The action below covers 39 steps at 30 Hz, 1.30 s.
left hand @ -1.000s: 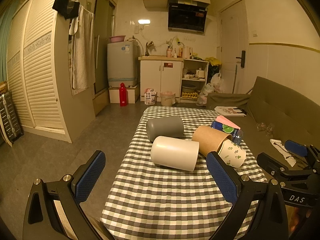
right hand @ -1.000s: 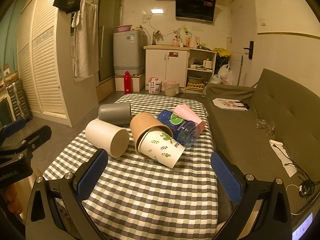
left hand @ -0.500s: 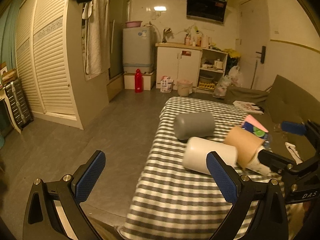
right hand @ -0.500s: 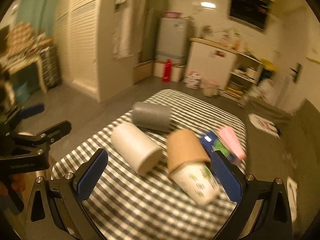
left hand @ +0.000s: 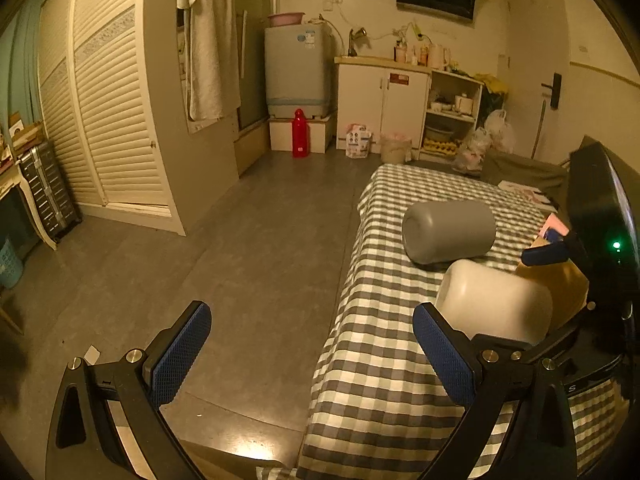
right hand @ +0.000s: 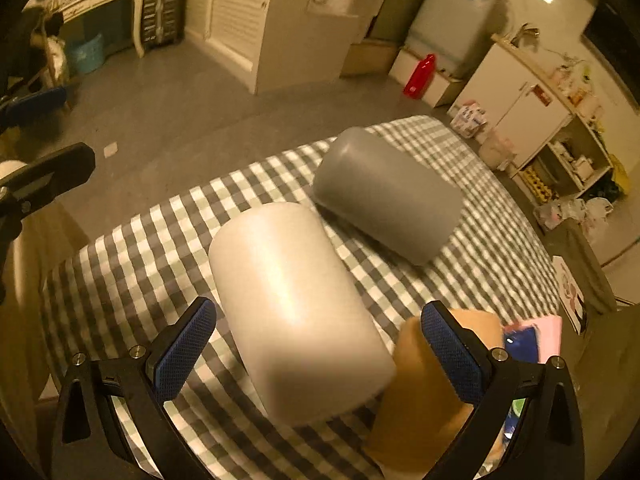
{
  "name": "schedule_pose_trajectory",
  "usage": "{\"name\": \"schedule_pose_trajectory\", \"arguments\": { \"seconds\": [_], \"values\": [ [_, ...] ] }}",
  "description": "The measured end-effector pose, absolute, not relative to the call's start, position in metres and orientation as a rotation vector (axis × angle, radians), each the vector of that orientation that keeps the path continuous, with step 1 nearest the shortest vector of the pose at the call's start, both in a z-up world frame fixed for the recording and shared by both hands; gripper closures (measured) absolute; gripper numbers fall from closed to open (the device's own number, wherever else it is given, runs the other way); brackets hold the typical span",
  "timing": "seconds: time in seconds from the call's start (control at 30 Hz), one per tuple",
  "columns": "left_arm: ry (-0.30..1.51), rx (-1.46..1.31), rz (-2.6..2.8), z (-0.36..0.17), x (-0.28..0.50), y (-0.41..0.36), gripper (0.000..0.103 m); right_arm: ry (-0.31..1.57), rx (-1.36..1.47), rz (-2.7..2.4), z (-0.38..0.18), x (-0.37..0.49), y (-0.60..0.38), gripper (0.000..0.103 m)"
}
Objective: Flip cup upside down
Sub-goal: 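Move the right gripper to the white cup lying on its side and grasp it, then lift the white cup with the right gripper and rotate it rim-down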
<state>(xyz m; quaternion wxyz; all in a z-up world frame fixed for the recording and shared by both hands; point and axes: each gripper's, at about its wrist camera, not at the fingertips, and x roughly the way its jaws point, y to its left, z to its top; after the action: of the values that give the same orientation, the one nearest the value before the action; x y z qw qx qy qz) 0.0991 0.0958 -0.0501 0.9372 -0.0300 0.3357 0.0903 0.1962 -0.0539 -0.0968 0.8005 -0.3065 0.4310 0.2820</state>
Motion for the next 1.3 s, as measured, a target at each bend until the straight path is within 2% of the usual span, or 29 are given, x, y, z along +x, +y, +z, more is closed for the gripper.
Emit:
{"name": "schedule_pose_trajectory", "arguments": {
  "seconds": [0.13, 0.3, 0.6, 0.97, 1.3],
  "values": [
    [0.704, -0.056, 0.174, -0.056, 0.104, 0.096, 0.000, 0.969, -0.714, 0.595, -0.111, 0.204, -0.044, 0.003],
    [0.705, -0.076, 0.165, -0.055, 0.104, 0.099, 0.000, 1.024, -0.704, 0.571, -0.121, 0.210, -0.045, 0.017],
    [0.663, -0.084, 0.176, -0.043, 0.092, 0.102, 0.000, 1.071, -0.510, 0.466, -0.090, 0.182, -0.069, 0.027],
    [0.613, -0.048, 0.154, -0.030, 0.067, 0.091, 0.000, 1.133, -0.238, 0.257, -0.080, 0.100, -0.096, 0.031],
    [0.633, -0.033, 0.162, -0.028, 0.051, 0.081, 0.000, 1.146, -0.197, 0.248, -0.095, 0.077, -0.105, 0.031]
  ]
}}
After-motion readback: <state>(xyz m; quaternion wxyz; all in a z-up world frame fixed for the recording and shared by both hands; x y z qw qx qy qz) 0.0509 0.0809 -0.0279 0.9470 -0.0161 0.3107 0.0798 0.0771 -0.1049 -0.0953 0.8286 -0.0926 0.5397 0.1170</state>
